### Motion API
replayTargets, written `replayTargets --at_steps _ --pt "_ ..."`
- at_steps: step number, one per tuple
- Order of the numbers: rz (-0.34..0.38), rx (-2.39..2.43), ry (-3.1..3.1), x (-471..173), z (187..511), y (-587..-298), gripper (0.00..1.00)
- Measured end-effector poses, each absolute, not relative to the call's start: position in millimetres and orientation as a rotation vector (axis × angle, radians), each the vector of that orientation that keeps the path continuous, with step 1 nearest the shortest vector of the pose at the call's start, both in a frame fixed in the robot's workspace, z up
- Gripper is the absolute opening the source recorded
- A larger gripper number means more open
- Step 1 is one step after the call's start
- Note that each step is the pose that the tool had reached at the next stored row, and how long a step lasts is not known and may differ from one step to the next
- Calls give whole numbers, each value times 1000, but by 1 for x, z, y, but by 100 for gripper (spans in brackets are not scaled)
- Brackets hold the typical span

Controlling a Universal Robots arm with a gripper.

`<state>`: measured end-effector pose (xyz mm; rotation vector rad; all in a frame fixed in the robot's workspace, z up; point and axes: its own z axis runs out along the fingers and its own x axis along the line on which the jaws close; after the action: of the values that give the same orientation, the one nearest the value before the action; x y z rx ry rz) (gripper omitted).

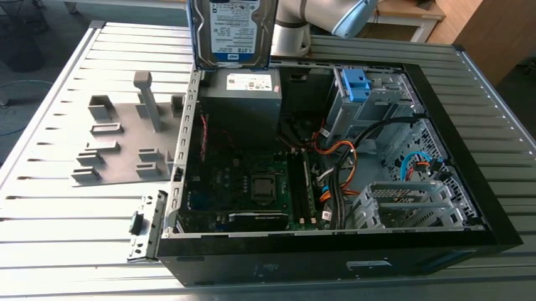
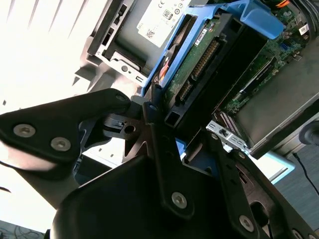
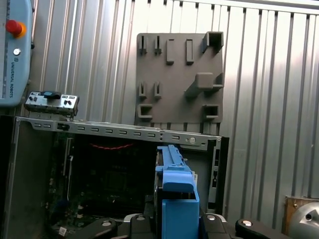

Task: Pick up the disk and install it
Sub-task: 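Pick up the disk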

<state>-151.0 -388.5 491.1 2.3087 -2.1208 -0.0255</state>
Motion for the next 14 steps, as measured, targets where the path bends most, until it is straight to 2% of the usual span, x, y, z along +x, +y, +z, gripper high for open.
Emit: replayTargets --at_steps 14 --pt "-26 2309 -2121 -148 491 -396 37"
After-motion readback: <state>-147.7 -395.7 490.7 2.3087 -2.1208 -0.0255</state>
